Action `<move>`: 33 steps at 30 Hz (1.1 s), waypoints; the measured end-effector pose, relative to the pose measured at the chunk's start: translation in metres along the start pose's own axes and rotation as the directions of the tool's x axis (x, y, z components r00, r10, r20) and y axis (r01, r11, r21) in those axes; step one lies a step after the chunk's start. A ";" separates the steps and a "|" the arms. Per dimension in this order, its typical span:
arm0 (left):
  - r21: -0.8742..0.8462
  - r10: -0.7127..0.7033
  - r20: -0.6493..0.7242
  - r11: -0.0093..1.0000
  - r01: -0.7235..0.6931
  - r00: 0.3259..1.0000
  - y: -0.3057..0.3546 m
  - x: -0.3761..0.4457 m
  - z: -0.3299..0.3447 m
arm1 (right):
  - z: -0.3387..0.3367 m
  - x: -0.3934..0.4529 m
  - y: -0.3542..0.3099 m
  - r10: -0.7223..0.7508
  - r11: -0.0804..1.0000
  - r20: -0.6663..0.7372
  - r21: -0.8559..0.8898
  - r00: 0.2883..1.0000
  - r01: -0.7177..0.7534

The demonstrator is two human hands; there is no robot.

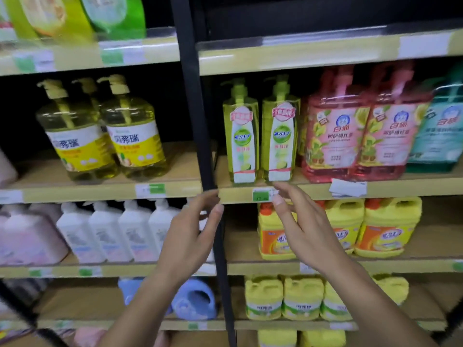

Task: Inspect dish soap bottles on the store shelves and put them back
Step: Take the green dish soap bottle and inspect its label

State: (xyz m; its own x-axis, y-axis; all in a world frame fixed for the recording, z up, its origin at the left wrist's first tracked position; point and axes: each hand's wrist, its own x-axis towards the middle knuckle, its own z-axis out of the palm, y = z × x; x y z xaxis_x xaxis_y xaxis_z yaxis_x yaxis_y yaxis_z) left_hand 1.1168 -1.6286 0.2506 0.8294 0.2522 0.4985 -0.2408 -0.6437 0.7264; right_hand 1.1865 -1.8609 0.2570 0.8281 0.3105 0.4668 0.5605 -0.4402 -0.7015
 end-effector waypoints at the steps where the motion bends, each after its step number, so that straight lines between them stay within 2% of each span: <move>1: -0.004 0.035 -0.033 0.999 -0.035 0.999 0.008 0.019 0.006 | -0.003 0.017 -0.002 -0.026 1.000 -0.007 0.003 1.000 0.026; 7: 0.031 0.164 -0.124 0.986 -0.161 0.979 0.050 0.105 0.025 | -0.017 0.106 -0.031 -0.254 0.964 -0.051 0.072 0.966 0.257; 10: 0.107 0.170 -0.149 0.982 -0.155 0.974 0.057 0.126 0.031 | -0.020 0.133 -0.045 -0.333 0.942 -0.076 0.010 0.940 0.334; 15: 0.189 0.107 -0.143 0.979 -0.079 0.984 0.057 0.141 0.041 | -0.020 0.161 -0.067 -0.300 0.947 0.009 -0.115 0.954 0.299; 18: 0.099 0.008 -0.079 0.995 0.000 0.997 0.057 0.150 0.047 | -0.018 0.174 -0.083 -0.240 0.957 0.045 -0.157 0.970 0.244; 22: 0.027 -0.052 0.013 0.998 0.052 0.999 0.050 0.165 0.049 | -0.013 0.186 -0.097 -0.134 0.967 0.076 -0.206 0.988 0.147; 25: 0.010 -0.032 0.035 0.999 0.031 0.999 0.042 0.171 0.049 | -0.015 0.189 -0.099 -0.106 0.962 0.071 -0.246 0.992 0.121; 29: -0.029 0.037 0.015 0.999 -0.036 0.999 0.036 0.172 0.046 | -0.020 0.185 -0.099 -0.156 0.931 0.042 -0.328 0.987 0.161; 33: -0.085 0.091 -0.017 0.992 -0.093 0.996 0.029 0.167 0.044 | -0.024 0.174 -0.096 -0.201 0.920 0.023 -0.338 0.979 0.197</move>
State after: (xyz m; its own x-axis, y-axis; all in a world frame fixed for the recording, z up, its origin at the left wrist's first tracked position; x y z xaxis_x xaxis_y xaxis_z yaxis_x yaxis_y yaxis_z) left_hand 1.2706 -1.6368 0.3342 0.7953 0.2044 0.5707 -0.3586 -0.6003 0.7148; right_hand 1.2767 -1.7851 0.4182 0.6980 0.4118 0.5858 0.6829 -0.6288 -0.3717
